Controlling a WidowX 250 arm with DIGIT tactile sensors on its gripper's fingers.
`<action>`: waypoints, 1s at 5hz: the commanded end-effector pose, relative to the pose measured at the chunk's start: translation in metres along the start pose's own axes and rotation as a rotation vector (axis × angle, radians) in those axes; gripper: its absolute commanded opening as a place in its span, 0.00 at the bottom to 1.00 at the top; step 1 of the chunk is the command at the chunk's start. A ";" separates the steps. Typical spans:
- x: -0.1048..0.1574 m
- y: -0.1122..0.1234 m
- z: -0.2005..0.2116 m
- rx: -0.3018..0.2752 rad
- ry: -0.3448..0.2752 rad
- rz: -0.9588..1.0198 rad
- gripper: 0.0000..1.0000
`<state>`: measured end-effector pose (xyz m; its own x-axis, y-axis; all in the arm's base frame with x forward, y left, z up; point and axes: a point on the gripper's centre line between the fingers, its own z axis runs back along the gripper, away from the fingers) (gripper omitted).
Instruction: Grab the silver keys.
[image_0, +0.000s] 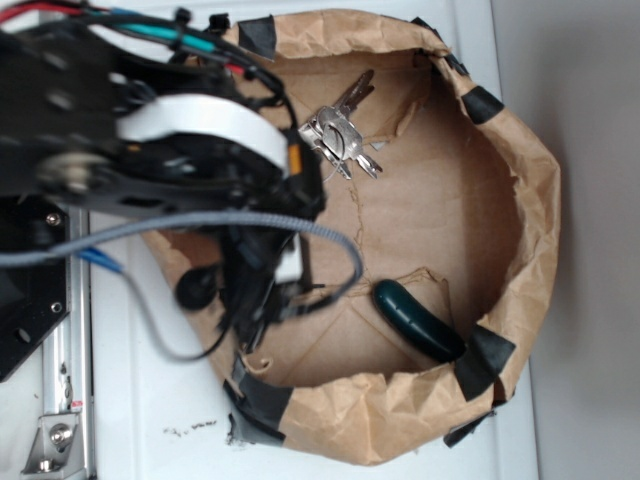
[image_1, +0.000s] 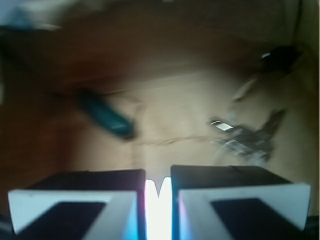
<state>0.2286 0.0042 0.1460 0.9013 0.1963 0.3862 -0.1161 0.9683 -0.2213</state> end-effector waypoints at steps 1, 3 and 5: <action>0.033 -0.007 0.042 0.052 0.037 0.028 0.00; 0.034 0.022 0.028 0.120 -0.037 -0.005 1.00; 0.025 0.073 -0.007 0.201 -0.048 -0.068 1.00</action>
<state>0.2462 0.0657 0.1177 0.9046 0.1269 0.4069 -0.1288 0.9914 -0.0228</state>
